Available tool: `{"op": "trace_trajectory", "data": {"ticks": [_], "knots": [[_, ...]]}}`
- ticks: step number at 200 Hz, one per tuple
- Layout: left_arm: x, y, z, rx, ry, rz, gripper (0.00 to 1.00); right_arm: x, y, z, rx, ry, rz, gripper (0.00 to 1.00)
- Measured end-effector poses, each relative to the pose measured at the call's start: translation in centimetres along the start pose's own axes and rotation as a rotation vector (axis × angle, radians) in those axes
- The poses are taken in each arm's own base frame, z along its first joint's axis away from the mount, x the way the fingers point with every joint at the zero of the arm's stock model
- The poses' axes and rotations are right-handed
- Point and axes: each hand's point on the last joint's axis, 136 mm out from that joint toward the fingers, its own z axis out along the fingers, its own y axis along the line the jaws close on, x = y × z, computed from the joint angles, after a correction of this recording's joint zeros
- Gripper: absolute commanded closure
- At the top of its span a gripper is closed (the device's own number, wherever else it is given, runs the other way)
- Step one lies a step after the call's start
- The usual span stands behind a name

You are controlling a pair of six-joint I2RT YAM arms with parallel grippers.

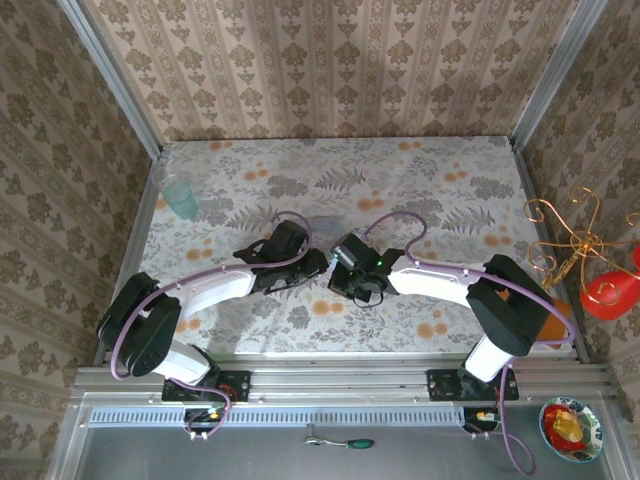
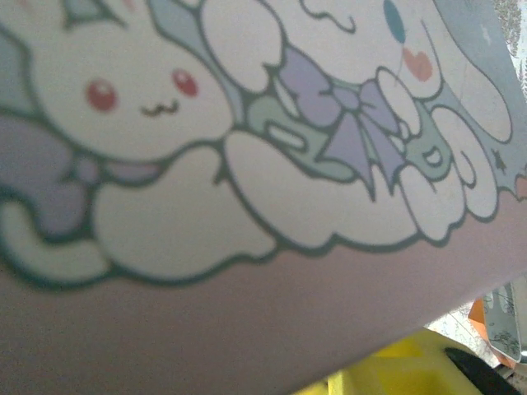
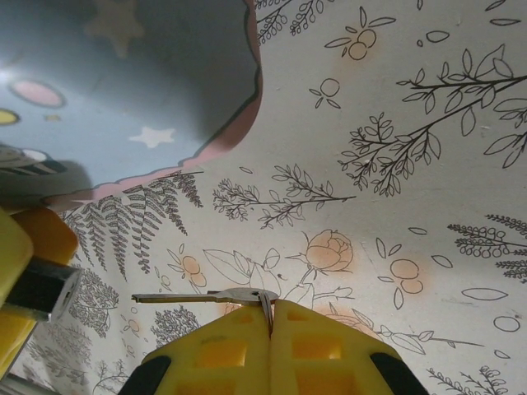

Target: Unlock the padlock with the key

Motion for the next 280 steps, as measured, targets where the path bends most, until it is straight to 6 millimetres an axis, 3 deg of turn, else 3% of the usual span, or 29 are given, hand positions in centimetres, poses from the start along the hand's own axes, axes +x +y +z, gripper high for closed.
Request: {"op": "trace_trajectory", "data": {"ticks": [52, 234, 280], "knots": [[0.6, -0.7, 0.1, 0.016, 0.006, 0.008, 0.82, -0.1, 0.3, 0.0, -0.013, -0.005, 0.016, 1.0], [0.8, -0.2, 0.2, 0.006, 0.008, 0.005, 0.82, -0.9, 1.4, -0.5, -0.055, -0.044, 0.057, 1.0], [-0.3, 0.1, -0.2, 0.008, -0.014, -0.017, 0.82, -0.3, -0.3, 0.0, -0.03, -0.035, 0.063, 1.0]]}}
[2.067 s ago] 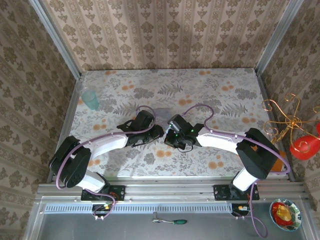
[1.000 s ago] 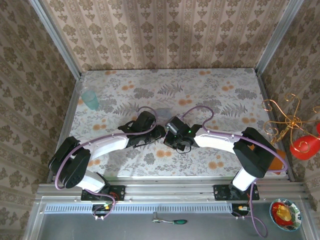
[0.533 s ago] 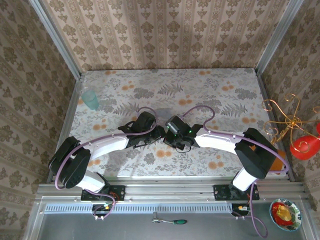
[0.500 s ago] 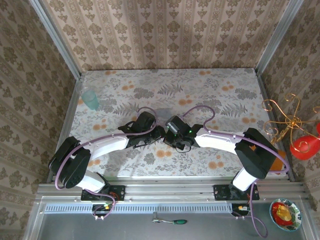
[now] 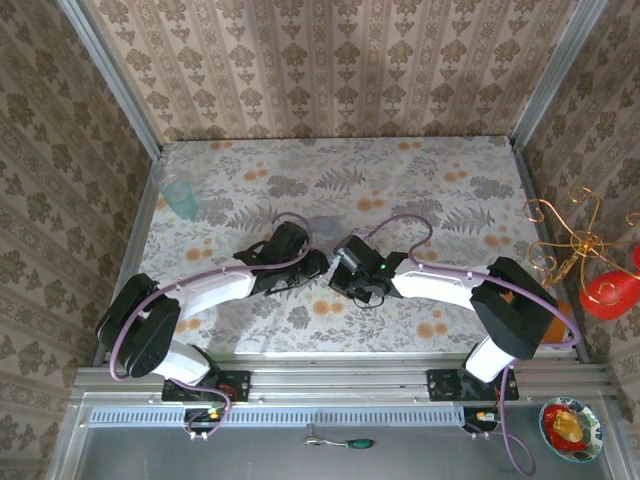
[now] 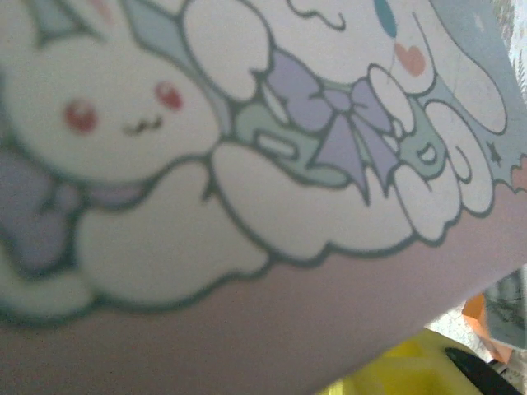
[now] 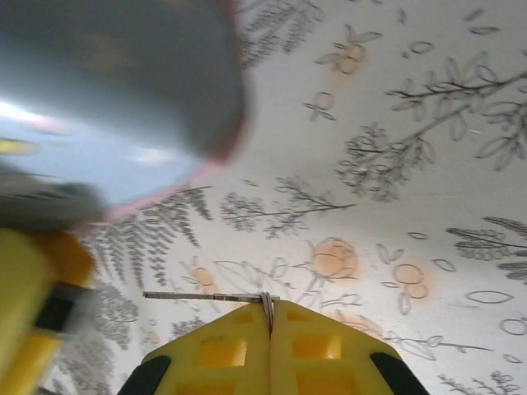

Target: Unlock the padlock with the key

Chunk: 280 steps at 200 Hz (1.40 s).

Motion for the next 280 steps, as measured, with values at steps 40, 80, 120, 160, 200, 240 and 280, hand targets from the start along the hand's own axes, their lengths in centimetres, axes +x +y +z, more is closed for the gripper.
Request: {"op": "trace_trajectory", "data": {"ticks": [40, 80, 120, 160, 200, 240, 280], "knots": [[-1.5, 0.4, -0.9, 0.004, -0.036, -0.028, 0.82, 0.4, -1.3, 0.1, 0.006, 0.001, 0.006, 1.0], [-1.8, 1.8, -0.8, -0.022, -0.039, -0.014, 0.82, -0.4, 0.2, -1.4, -0.078, -0.036, 0.001, 1.0], [-1.8, 3.8, 0.4, -0.087, -0.016, 0.048, 0.8, -0.8, -0.2, -2.3, -0.113, -0.06, -0.061, 1.0], [-0.3, 6.4, 2.3, -0.188, 0.034, 0.131, 0.77, -0.4, -0.8, -2.9, -0.134, -0.062, -0.119, 1.0], [0.1, 6.7, 2.7, -0.229, 0.016, 0.206, 0.7, -0.7, -0.1, -4.0, -0.173, -0.08, -0.149, 1.0], [0.3, 6.5, 2.6, -0.235, 0.009, 0.251, 0.45, -0.7, 0.0, -4.1, -0.18, -0.078, -0.169, 1.0], [0.6, 3.4, -1.8, -0.147, -0.088, 0.356, 0.32, -0.5, 0.5, -4.3, -0.2, -0.071, -0.192, 1.0]]}}
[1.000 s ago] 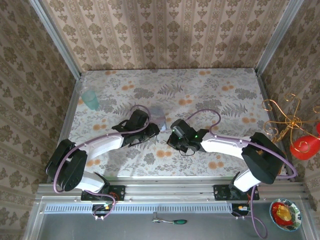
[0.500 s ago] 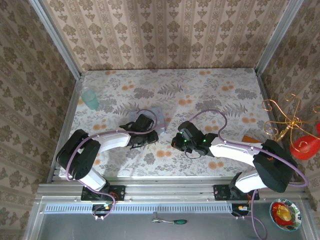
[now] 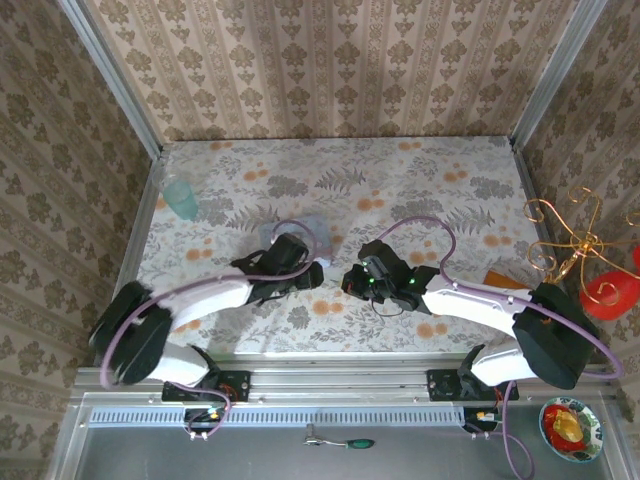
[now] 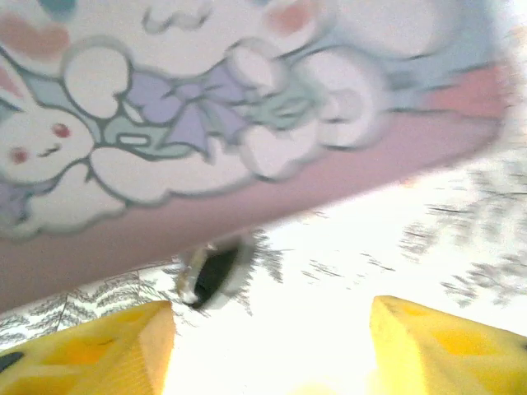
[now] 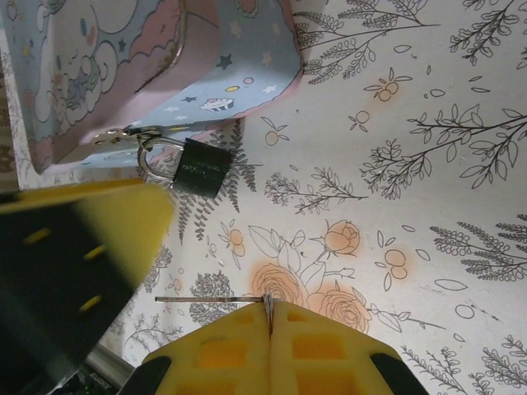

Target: Unlock the padlock with the key

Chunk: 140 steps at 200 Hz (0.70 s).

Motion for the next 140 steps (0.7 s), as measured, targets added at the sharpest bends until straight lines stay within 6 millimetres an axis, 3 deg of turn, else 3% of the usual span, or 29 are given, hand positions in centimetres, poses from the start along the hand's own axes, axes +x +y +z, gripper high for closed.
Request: {"op": "trace_trajectory", "data": {"ticks": [20, 37, 80, 140], "knots": [[-0.9, -1.7, -3.3, 0.134, -0.121, 0.038, 0.29, -0.2, 1.0, -0.3, -0.041, -0.003, -0.01, 1.0], [-1.0, -2.3, -4.5, 0.221, -0.183, 0.064, 0.29, -0.3, 1.8, -0.7, -0.076, -0.008, -0.014, 1.0], [-0.2, -4.1, -4.5, 0.354, -0.188, 0.121, 0.35, 0.1, 3.4, -1.1, -0.14, 0.007, -0.024, 1.0], [-0.3, -5.6, -3.9, 0.406, -0.161, 0.145, 0.53, 0.4, 4.7, -1.6, -0.193, 0.019, -0.017, 1.0]]}}
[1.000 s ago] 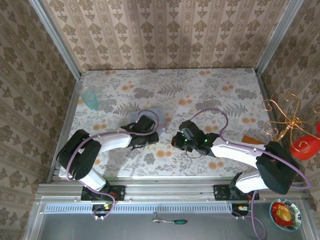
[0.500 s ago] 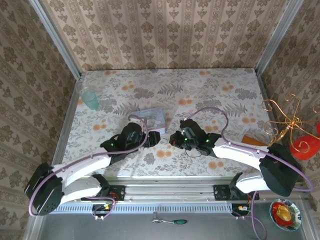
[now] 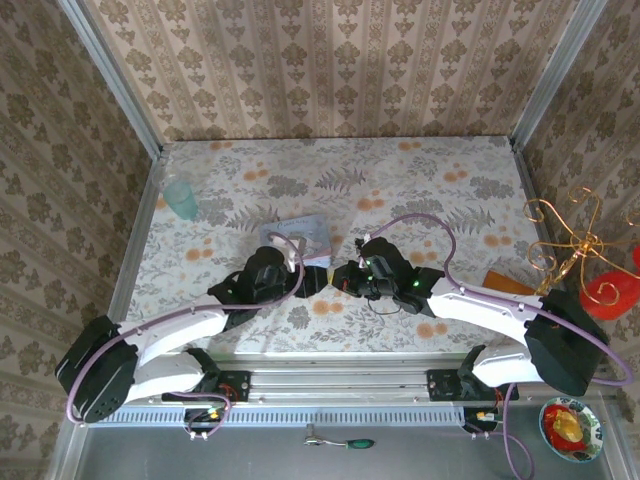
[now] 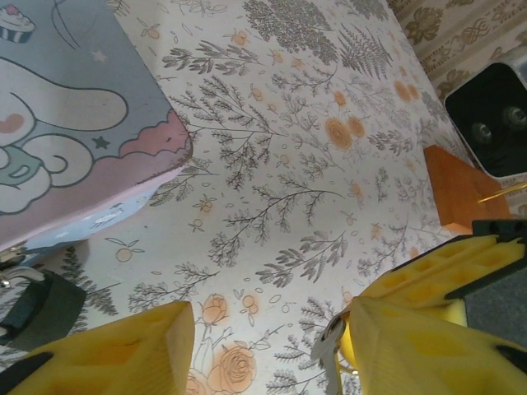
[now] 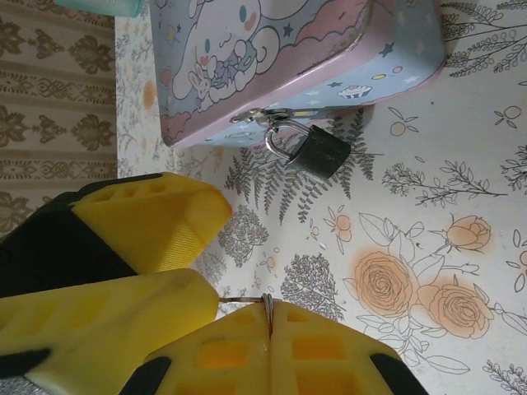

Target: Unlock the padlock with the key

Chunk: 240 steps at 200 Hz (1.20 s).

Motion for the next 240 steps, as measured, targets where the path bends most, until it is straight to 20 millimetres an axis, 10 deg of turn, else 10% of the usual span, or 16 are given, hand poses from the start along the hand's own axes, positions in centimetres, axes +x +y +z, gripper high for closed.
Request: {"op": "trace_trajectory", "data": {"ticks": [101, 155, 240], "knots": [[-0.8, -1.5, 0.2, 0.07, -0.016, -0.031, 0.99, -0.3, 1.0, -0.1, -0.042, -0.012, -0.006, 1.0], [-2.1, -1.7, -0.9, 0.105, -0.073, -0.043, 0.69, -1.3, 2.2, -1.4, -0.083, -0.049, -0.015, 1.0], [-0.8, -3.4, -3.3, 0.242, -0.166, 0.305, 0.62, -1.8, 4.1, -3.5, -0.147, -0.079, -0.018, 1.0]]}}
